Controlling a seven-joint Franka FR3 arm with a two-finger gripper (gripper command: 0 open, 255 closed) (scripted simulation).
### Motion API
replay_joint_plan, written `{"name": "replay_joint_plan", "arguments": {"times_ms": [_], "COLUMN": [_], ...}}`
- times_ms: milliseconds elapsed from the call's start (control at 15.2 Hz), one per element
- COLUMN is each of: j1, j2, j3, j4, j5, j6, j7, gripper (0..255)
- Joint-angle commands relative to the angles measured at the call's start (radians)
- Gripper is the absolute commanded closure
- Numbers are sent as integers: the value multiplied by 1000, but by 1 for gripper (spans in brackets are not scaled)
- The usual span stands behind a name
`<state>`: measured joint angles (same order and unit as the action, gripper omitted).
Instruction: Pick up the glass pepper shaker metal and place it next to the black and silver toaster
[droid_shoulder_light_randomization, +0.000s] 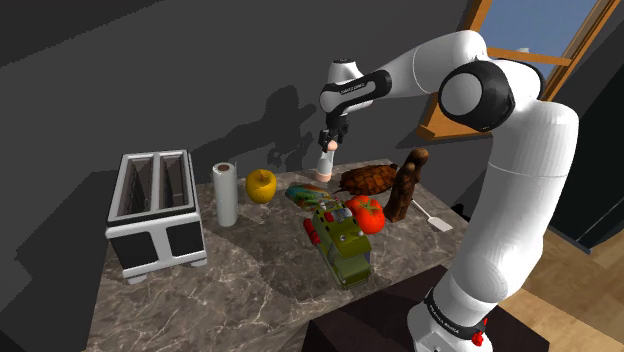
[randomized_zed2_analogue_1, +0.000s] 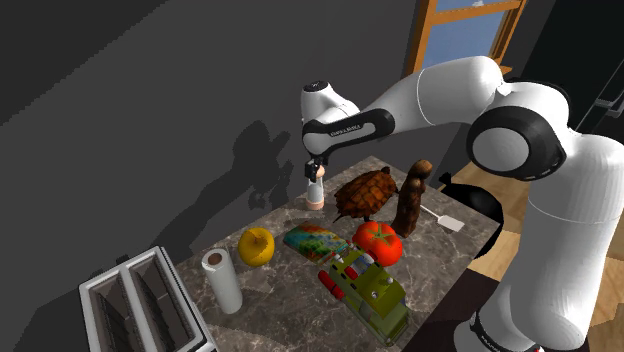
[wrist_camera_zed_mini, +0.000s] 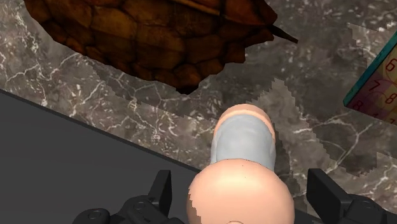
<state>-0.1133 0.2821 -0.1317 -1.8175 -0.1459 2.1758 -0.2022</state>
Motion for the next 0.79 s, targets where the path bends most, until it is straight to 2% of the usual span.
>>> {"name": "replay_joint_plan", "arguments": {"times_ms": [0, 66, 726], "j1": [0, 0, 0], "j2": [0, 0, -5], "j3": [0, 0, 0], "j4": [0, 0, 7], "j5": [0, 0, 0], "j6": [0, 0, -11], "j7": [0, 0, -2], "gripper": [0, 255, 255]}}
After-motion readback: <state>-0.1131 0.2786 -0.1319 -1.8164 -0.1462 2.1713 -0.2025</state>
